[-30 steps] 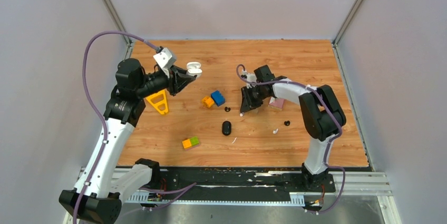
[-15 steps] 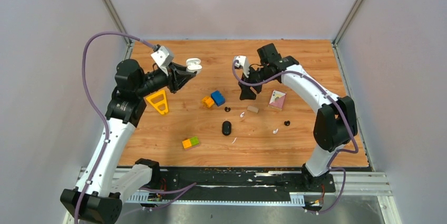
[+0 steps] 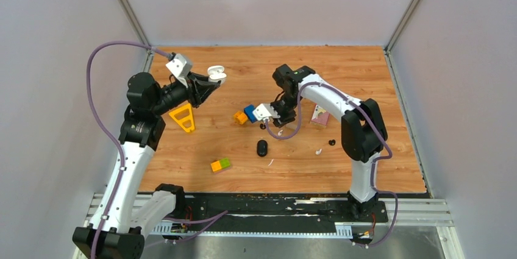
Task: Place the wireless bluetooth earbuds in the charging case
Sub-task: Pick up the left earbud from the center of the board.
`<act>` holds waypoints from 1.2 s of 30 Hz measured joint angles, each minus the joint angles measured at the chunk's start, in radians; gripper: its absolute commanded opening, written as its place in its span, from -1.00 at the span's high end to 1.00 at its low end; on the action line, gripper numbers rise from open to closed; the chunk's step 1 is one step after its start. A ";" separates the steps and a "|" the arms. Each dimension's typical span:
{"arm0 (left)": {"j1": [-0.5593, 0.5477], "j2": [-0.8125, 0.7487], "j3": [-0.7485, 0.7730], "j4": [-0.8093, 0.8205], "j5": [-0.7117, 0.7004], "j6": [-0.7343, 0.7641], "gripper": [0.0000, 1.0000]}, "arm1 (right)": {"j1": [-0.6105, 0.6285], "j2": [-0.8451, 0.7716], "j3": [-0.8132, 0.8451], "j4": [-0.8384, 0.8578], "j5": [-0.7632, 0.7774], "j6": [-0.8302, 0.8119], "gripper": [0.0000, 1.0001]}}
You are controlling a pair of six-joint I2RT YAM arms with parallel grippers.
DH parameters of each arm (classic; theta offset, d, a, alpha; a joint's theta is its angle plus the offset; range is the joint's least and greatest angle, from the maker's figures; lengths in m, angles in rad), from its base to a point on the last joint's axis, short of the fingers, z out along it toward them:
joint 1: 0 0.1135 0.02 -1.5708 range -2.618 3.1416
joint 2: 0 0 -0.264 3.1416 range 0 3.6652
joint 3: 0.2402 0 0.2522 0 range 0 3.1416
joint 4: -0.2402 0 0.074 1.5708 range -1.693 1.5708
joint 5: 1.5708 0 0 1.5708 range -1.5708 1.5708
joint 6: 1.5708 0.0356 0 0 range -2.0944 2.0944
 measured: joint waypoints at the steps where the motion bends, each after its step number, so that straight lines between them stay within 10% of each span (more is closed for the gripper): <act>1: 0.003 -0.002 0.000 0.000 0.000 0.000 1.00 | 0.010 0.008 0.000 -0.001 0.010 -0.010 0.26; 36: 0.035 -0.009 -0.001 0.000 -0.008 -0.023 1.00 | 0.083 0.089 -0.155 0.159 0.204 0.115 0.34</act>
